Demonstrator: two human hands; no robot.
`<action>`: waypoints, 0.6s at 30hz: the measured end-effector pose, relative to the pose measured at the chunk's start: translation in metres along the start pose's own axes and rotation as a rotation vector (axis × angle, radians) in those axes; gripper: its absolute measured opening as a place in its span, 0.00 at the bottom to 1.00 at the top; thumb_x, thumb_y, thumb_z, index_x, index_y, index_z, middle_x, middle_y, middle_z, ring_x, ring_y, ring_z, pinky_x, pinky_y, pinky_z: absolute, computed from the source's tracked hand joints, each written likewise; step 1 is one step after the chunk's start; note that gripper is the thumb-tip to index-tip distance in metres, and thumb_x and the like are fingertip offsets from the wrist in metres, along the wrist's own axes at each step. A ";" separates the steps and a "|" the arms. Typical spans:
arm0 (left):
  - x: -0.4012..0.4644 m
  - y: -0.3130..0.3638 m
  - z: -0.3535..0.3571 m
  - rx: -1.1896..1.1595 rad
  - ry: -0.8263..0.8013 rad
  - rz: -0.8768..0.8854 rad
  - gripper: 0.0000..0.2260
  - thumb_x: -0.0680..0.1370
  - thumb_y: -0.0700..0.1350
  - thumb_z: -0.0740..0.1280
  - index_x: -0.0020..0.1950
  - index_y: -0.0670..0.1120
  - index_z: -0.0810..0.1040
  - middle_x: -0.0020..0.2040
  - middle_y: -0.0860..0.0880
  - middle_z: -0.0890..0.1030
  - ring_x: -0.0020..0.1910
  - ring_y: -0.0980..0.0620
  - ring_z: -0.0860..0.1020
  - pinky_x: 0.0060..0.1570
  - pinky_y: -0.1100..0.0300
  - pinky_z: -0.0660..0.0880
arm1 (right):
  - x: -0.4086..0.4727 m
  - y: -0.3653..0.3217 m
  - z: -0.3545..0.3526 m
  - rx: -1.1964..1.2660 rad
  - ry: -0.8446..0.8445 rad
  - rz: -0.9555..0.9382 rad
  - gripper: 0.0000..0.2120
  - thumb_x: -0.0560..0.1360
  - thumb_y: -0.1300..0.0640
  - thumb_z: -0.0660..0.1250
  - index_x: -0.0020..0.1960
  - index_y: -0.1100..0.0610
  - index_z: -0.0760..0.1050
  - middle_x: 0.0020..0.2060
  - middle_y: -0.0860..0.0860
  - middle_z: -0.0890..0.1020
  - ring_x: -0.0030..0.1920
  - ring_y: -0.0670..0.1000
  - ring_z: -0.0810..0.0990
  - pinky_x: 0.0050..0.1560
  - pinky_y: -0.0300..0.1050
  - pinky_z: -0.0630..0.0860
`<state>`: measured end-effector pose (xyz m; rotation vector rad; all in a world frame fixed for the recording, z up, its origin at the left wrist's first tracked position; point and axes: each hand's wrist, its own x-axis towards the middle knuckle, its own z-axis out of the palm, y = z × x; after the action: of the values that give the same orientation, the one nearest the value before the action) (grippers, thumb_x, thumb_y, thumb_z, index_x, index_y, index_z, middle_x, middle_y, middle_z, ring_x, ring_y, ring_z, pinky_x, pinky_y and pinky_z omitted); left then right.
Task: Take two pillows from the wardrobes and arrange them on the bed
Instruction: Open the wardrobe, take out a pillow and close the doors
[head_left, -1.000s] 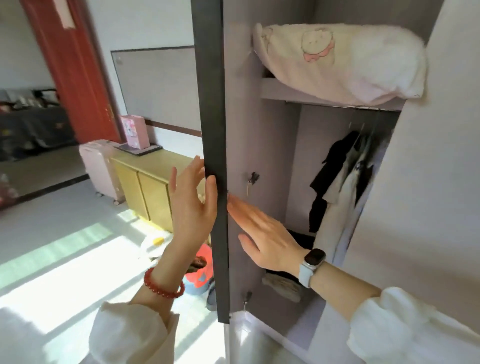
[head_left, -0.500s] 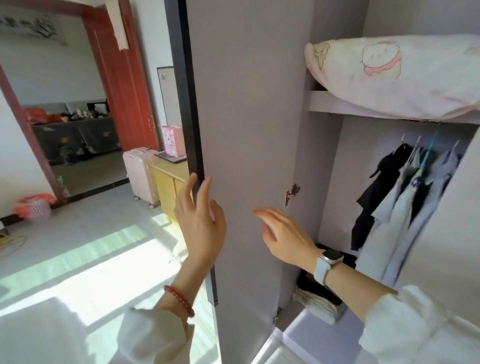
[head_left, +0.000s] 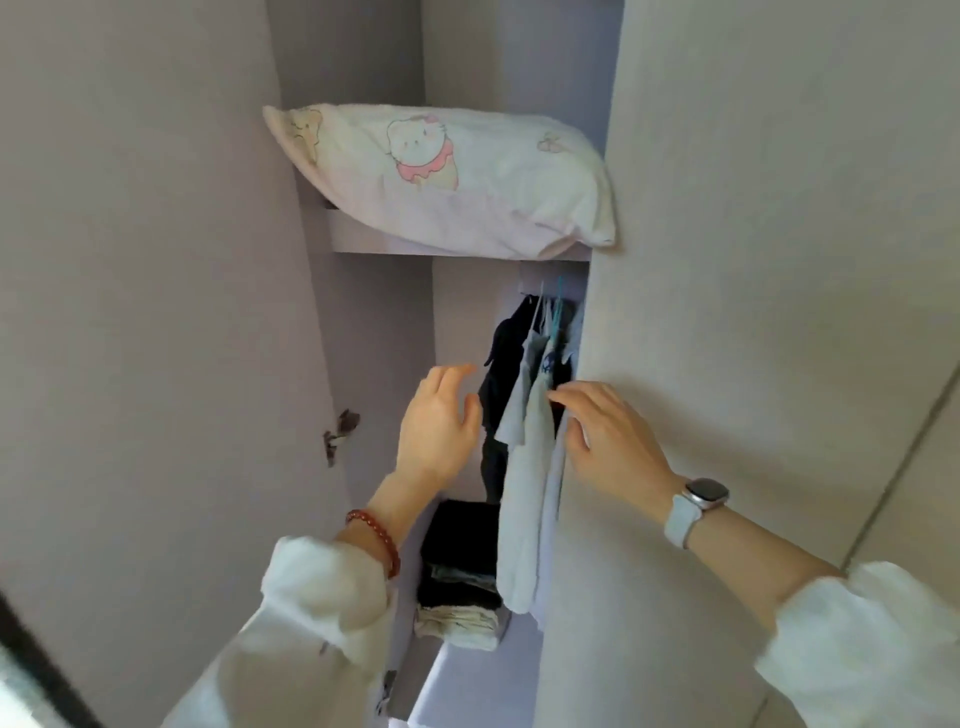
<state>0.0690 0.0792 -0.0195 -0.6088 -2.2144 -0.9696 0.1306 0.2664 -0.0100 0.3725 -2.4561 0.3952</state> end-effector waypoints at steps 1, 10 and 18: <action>0.013 0.009 0.019 -0.039 -0.014 0.018 0.15 0.77 0.39 0.60 0.64 0.41 0.70 0.60 0.42 0.75 0.56 0.44 0.74 0.47 0.58 0.68 | 0.000 0.015 -0.007 -0.037 0.018 0.035 0.18 0.71 0.69 0.61 0.60 0.63 0.72 0.58 0.61 0.77 0.59 0.62 0.74 0.55 0.56 0.74; 0.067 0.056 0.132 -0.370 -0.316 -0.068 0.34 0.74 0.36 0.64 0.74 0.43 0.49 0.75 0.44 0.57 0.72 0.48 0.53 0.66 0.69 0.47 | -0.020 0.098 -0.019 -0.192 0.011 0.227 0.24 0.71 0.66 0.60 0.68 0.60 0.65 0.68 0.59 0.68 0.69 0.59 0.64 0.67 0.55 0.66; 0.041 0.061 0.109 -0.560 -0.324 -0.084 0.32 0.73 0.33 0.64 0.74 0.46 0.54 0.68 0.43 0.68 0.65 0.46 0.69 0.64 0.47 0.69 | -0.048 0.069 -0.006 -0.133 0.050 0.287 0.24 0.73 0.65 0.58 0.69 0.59 0.63 0.70 0.57 0.66 0.69 0.57 0.64 0.67 0.51 0.65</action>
<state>0.0387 0.2069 -0.0190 -0.9843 -2.2506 -1.6580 0.1467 0.3396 -0.0484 -0.0466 -2.4749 0.3522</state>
